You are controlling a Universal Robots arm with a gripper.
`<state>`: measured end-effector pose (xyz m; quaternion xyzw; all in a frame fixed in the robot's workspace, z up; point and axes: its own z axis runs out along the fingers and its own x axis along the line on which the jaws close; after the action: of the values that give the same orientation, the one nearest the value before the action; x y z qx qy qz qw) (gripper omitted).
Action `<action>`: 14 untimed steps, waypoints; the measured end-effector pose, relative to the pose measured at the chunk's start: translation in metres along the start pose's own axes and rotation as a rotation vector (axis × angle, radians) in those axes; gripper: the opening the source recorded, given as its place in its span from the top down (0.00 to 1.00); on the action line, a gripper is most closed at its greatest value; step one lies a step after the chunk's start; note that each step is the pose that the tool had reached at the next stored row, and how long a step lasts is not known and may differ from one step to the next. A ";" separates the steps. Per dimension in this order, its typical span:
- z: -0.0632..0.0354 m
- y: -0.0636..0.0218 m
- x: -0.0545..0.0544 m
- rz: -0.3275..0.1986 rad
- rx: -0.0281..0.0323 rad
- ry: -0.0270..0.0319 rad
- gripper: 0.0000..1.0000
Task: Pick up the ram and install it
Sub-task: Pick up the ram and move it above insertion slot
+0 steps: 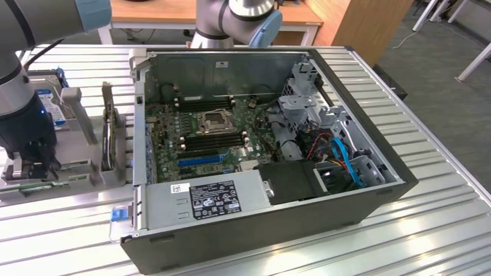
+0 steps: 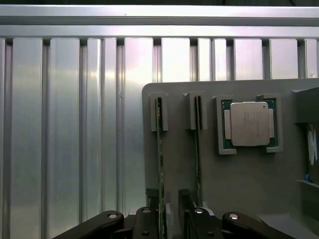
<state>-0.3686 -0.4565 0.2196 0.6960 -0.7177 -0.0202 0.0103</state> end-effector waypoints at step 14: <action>0.0119 -0.0009 0.000 0.000 0.0000 0.0001 0.70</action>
<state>-0.3682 -0.4565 0.2077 0.6960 -0.7177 -0.0202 0.0103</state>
